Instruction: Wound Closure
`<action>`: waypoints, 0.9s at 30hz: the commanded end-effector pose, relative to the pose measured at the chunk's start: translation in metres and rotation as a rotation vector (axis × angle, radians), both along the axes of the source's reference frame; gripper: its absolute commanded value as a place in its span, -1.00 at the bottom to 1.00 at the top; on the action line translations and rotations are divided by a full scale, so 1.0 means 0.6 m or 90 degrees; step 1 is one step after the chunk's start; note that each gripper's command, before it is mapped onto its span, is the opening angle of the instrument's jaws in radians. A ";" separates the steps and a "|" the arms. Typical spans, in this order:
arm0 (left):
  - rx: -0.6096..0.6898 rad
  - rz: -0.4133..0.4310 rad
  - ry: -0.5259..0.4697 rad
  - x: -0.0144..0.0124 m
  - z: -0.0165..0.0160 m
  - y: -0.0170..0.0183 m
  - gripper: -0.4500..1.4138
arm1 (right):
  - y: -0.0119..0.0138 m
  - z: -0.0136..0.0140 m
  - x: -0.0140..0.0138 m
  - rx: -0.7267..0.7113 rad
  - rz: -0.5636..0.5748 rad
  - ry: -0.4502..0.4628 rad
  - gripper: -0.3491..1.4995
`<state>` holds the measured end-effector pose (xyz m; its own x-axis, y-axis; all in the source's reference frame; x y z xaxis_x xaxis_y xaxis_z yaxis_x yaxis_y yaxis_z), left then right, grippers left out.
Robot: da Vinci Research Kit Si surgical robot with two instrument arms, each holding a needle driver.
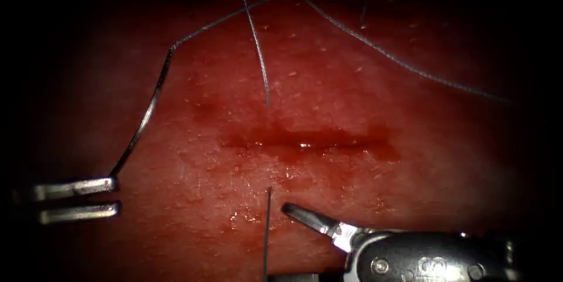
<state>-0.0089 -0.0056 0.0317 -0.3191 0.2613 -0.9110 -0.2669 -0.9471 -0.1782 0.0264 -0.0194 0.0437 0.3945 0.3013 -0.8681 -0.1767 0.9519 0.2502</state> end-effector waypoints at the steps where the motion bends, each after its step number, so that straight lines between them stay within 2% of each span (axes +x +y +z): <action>1: 0.000 0.000 0.000 -0.0010 0.0008 0.0000 -1.00 | 0.0001 0.0032 0.0006 -0.005 0.002 -0.007 0.31; 6: -0.001 0.000 0.000 -0.0010 0.0008 -0.0001 -1.00 | 0.0017 0.0066 0.0019 -0.005 0.014 -0.019 0.27; 8: -0.001 0.000 0.000 -0.0010 0.0009 -0.0001 -1.00 | 0.0018 0.0075 0.0024 -0.003 0.015 -0.024 0.18; 13: -0.001 0.000 0.000 -0.0011 0.0010 -0.0001 -1.00 | 0.0016 0.0091 0.0032 -0.005 0.020 -0.028 -0.53; 14: -0.002 0.000 0.000 -0.0012 0.0010 -0.0002 -1.00 | 0.0016 0.0090 0.0032 -0.005 0.020 -0.027 -1.00; 20: -0.002 0.000 0.000 -0.0015 0.0011 -0.0003 -1.00 | 0.0013 0.0057 0.0019 0.006 0.013 -0.024 -1.00; 22: -0.002 0.000 0.000 -0.0015 0.0011 -0.0004 -1.00 | 0.0001 0.0027 0.0008 0.010 0.012 -0.010 -1.00; 27: -0.002 0.001 -0.001 -0.0013 0.0011 -0.0003 -1.00 | -0.0038 -0.0083 -0.0011 0.027 -0.007 0.021 -1.00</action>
